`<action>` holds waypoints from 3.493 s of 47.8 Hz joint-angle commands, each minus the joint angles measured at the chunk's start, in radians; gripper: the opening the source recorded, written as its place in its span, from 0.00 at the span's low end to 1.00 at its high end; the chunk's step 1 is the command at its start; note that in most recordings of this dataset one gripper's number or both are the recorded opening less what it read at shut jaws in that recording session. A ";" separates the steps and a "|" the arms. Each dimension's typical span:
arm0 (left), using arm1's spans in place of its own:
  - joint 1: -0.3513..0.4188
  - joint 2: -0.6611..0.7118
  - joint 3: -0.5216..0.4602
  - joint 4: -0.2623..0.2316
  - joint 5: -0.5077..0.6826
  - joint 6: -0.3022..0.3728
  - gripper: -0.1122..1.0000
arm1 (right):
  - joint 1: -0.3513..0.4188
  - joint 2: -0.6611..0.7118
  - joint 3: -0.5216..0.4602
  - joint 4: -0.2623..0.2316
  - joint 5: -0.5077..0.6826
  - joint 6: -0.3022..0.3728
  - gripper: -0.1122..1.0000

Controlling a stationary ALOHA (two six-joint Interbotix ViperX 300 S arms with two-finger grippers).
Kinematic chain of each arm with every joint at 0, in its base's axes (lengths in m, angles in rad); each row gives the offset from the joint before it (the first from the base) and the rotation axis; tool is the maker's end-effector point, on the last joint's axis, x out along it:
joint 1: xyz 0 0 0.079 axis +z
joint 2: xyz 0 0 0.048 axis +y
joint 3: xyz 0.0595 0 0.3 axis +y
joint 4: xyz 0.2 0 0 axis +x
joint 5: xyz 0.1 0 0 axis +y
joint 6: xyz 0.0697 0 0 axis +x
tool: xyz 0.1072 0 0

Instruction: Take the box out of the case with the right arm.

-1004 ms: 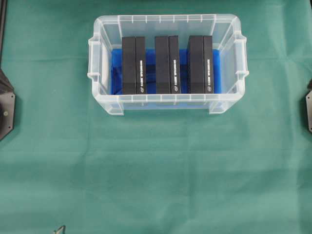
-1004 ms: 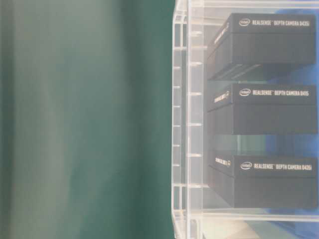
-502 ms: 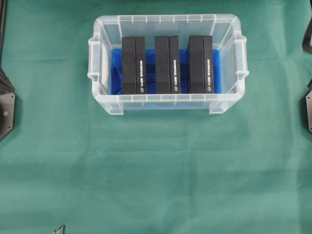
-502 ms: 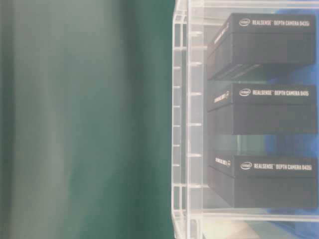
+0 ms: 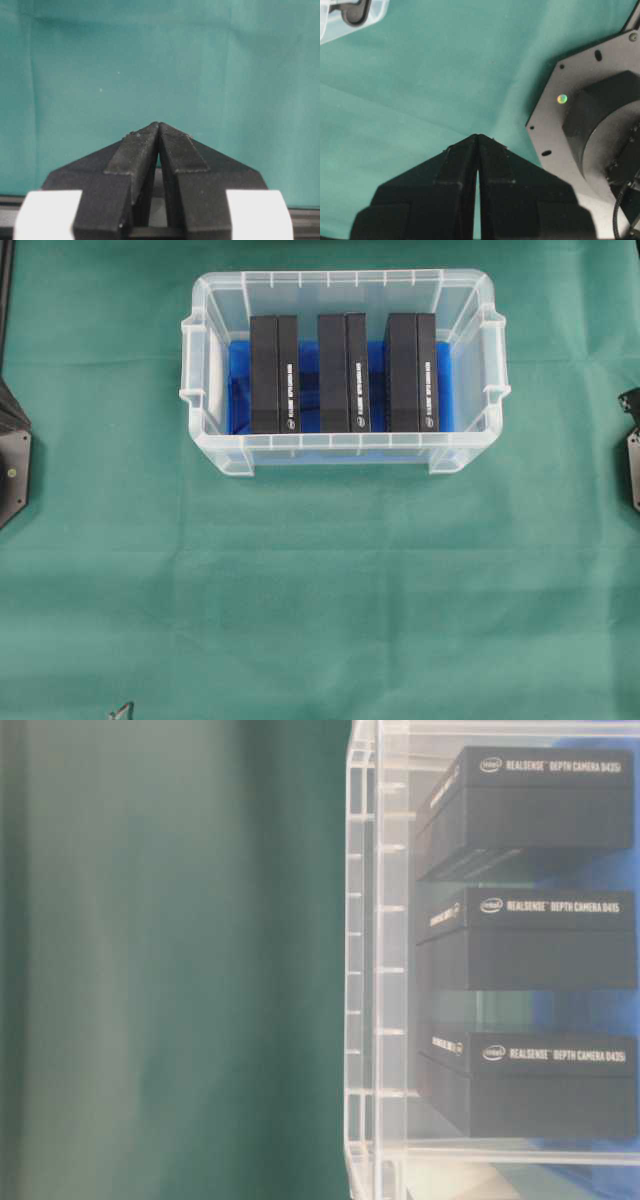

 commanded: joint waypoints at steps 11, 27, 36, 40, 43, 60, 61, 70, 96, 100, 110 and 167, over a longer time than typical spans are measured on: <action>-0.003 0.003 -0.025 0.000 -0.005 -0.002 0.12 | -0.166 0.008 -0.029 -0.025 -0.009 -0.061 0.11; -0.006 0.003 -0.025 -0.002 0.002 -0.002 0.12 | -0.376 0.023 -0.037 -0.020 -0.018 -0.233 0.11; -0.003 0.003 -0.025 -0.002 0.002 -0.002 0.12 | -0.379 0.023 -0.035 -0.020 -0.018 -0.232 0.11; -0.003 0.005 -0.025 0.000 0.002 -0.002 0.12 | -0.379 0.025 -0.035 -0.021 -0.020 -0.230 0.11; -0.003 0.003 -0.025 -0.002 0.002 -0.002 0.12 | -0.379 0.023 -0.035 -0.021 -0.020 -0.229 0.11; -0.006 0.005 -0.026 -0.002 0.003 -0.002 0.12 | -0.379 0.025 -0.026 -0.023 -0.046 -0.225 0.11; -0.003 0.005 -0.025 0.000 0.003 -0.002 0.12 | -0.379 0.023 -0.026 -0.023 -0.046 -0.222 0.11; -0.003 0.005 -0.026 0.000 0.003 -0.002 0.12 | -0.379 0.028 -0.015 -0.038 -0.035 -0.186 0.43; -0.006 0.005 -0.025 0.000 0.003 -0.002 0.12 | -0.379 0.046 -0.012 -0.054 -0.028 -0.178 0.93; -0.003 0.005 -0.026 0.002 0.003 0.003 0.12 | -0.379 0.048 -0.012 -0.054 -0.029 -0.173 0.93; -0.006 0.005 -0.026 0.002 0.003 0.002 0.12 | -0.379 0.057 -0.020 -0.051 -0.046 -0.161 0.93; -0.006 0.003 -0.026 0.008 0.005 0.006 0.12 | -0.164 0.799 -0.721 -0.021 -0.164 0.012 0.93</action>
